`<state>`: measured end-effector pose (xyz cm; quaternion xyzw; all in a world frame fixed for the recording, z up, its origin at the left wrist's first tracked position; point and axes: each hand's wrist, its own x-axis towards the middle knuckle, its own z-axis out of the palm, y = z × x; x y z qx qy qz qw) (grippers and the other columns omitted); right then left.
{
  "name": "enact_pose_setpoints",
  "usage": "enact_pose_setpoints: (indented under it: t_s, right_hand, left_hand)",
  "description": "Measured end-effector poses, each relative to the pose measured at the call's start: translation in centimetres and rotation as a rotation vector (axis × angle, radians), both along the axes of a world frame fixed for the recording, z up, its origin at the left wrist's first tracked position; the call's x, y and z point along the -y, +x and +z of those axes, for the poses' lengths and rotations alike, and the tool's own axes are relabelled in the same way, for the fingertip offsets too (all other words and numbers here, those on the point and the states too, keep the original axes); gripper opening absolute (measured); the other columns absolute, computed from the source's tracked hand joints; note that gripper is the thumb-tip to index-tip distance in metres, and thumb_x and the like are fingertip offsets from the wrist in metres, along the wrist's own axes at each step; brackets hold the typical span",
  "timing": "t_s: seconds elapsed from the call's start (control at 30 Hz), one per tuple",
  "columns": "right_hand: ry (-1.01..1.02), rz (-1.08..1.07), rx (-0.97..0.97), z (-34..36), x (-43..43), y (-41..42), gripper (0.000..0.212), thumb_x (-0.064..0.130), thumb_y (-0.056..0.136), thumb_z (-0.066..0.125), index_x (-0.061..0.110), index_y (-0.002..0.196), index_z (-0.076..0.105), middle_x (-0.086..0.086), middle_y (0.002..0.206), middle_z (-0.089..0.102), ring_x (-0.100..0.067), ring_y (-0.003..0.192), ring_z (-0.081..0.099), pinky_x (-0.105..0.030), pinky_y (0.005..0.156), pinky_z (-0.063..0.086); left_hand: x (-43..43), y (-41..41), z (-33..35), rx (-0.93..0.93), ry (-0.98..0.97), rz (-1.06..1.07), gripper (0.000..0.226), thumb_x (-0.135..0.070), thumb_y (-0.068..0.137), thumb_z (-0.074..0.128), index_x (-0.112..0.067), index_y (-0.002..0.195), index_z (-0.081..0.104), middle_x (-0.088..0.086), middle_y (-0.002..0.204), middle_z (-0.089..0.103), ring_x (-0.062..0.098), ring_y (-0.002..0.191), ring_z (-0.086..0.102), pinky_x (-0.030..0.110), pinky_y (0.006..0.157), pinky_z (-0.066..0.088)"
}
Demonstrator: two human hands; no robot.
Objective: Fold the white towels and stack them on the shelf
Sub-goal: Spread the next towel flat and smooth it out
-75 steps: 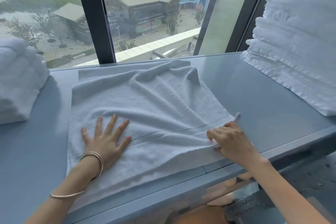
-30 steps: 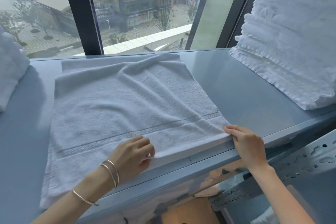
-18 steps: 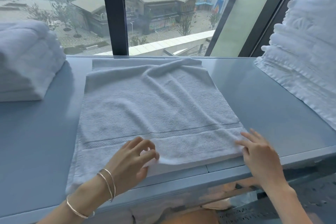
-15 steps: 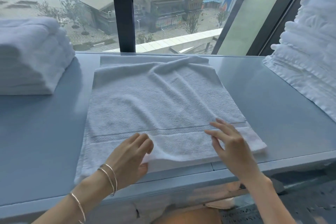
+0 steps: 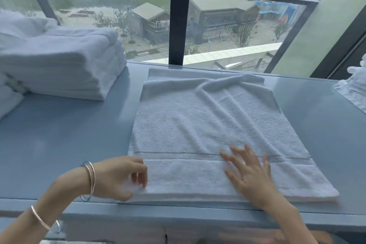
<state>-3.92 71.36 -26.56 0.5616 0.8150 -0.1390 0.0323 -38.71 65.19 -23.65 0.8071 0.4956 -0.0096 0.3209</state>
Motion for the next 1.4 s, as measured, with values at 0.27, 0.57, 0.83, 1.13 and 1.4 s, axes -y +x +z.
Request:
enact_pose_setpoints:
  t_s: [0.27,0.57,0.83,1.13,1.4]
  right_hand:
    - [0.160,-0.040,-0.143,2.7,-5.4,-7.3,0.049,0.044,0.097,0.032,0.029,0.144,0.027,0.001,0.150,0.026,-0.016,0.141,0.015,-0.056,0.111,0.005]
    - [0.152,-0.297,0.079,-1.4,-6.9,2.3,0.060,0.065,0.079,-0.009,0.057,0.138,0.001,0.018,0.155,-0.005,-0.014,0.143,-0.011,-0.054,0.111,-0.009]
    - [0.137,-0.410,0.227,1.3,-11.9,5.7,0.048,0.026,0.100,0.018,0.038,0.146,0.012,0.005,0.157,0.003,-0.020,0.144,0.003,-0.060,0.112,0.004]
    - [0.093,-0.148,0.078,-0.9,-5.4,-5.7,0.076,0.067,0.077,-0.008,0.038,0.146,-0.001,0.007,0.157,-0.010,-0.026,0.143,-0.014,-0.066,0.106,-0.003]
    - [0.174,0.100,0.038,-1.5,-8.4,2.6,0.072,0.080,0.062,-0.027,0.061,0.131,-0.012,0.021,0.151,-0.014,-0.008,0.140,-0.019,-0.060,0.108,-0.015]
  left_hand:
    - [-10.5,8.4,0.0,-0.192,0.536,0.091,0.044,-0.040,0.094,0.041,-0.026,0.136,0.044,-0.003,0.143,0.042,0.019,0.134,0.035,0.036,0.109,0.026]
    - [-16.4,3.8,-4.3,-0.383,0.347,0.436,0.059,-0.064,0.087,0.003,-0.048,0.144,0.005,-0.017,0.156,-0.004,0.014,0.144,-0.008,0.052,0.113,-0.007]
    - [-8.7,8.7,-1.7,-0.531,0.379,0.311,0.102,-0.068,0.055,-0.010,-0.035,0.144,0.027,0.008,0.152,0.027,0.031,0.133,0.034,0.044,0.110,0.020]
    - [-8.8,9.0,2.5,-0.067,0.330,0.242,0.023,-0.035,0.093,0.048,-0.032,0.106,0.066,-0.010,0.097,0.071,0.005,0.083,0.064,0.023,0.083,0.048]
    - [-13.8,5.9,0.4,-0.354,0.425,0.299,0.027,-0.031,0.095,0.045,-0.031,0.118,0.058,-0.009,0.124,0.053,0.017,0.116,0.046,0.030,0.089,0.043]
